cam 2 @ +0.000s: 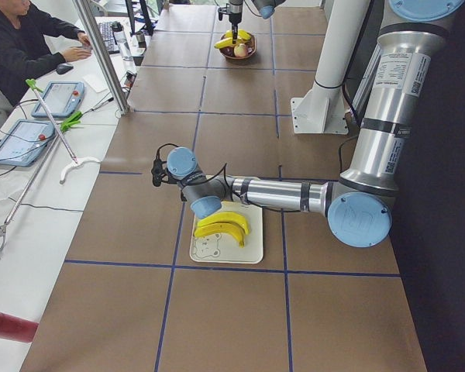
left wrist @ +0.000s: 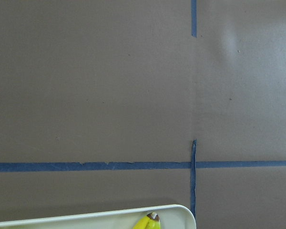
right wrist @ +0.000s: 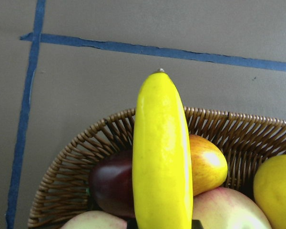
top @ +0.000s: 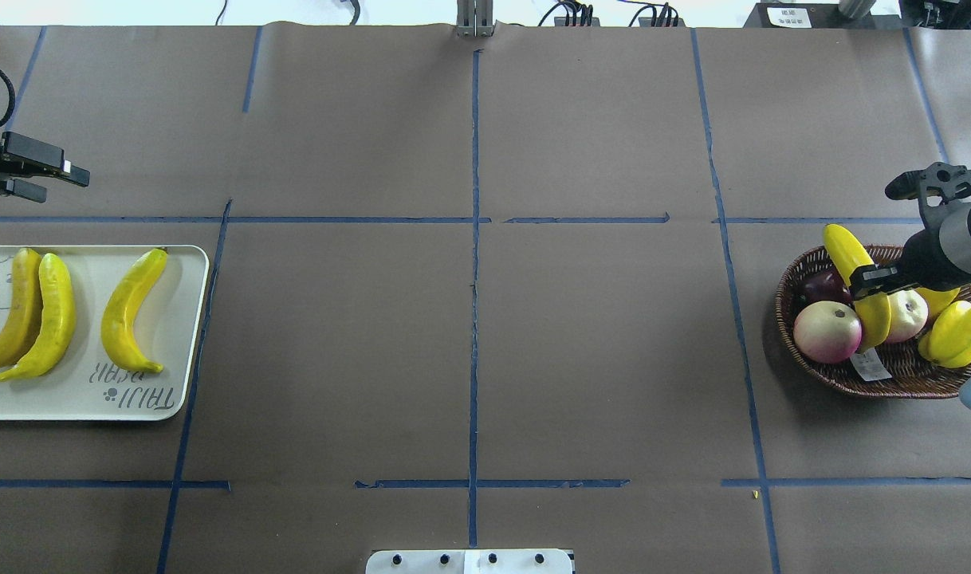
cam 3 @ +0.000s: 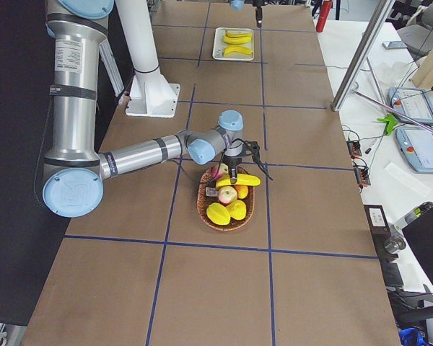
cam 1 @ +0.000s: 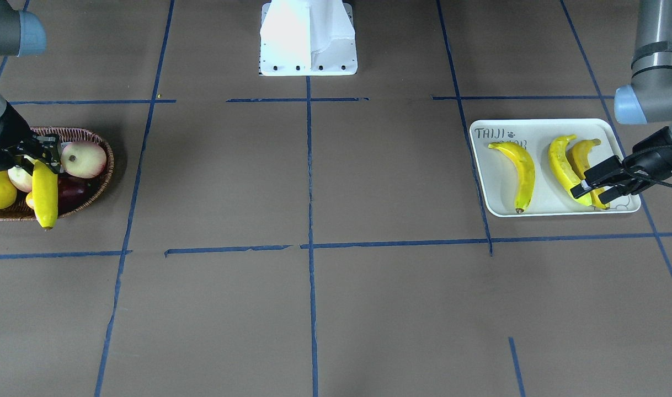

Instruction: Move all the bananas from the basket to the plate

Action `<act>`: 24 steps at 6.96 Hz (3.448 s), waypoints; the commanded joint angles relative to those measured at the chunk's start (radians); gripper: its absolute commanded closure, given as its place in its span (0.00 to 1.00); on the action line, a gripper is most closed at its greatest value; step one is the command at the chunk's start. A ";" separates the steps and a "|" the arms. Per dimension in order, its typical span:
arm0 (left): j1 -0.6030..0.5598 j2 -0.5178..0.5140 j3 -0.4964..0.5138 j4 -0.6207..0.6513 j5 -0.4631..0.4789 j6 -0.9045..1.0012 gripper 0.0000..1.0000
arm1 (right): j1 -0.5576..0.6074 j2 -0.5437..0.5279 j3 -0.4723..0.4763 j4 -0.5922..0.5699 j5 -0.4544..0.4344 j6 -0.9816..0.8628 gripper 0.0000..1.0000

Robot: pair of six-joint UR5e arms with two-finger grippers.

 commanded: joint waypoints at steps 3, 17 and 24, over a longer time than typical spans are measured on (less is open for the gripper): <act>0.038 -0.065 -0.005 0.008 0.017 -0.075 0.01 | 0.137 0.019 0.114 0.012 0.201 0.001 0.97; 0.587 -0.476 -0.242 0.001 0.549 -0.968 0.01 | -0.420 0.417 0.125 0.408 -0.255 0.761 0.96; 0.675 -0.539 -0.187 -0.001 0.655 -0.968 0.98 | -0.423 0.417 0.128 0.410 -0.258 0.762 0.96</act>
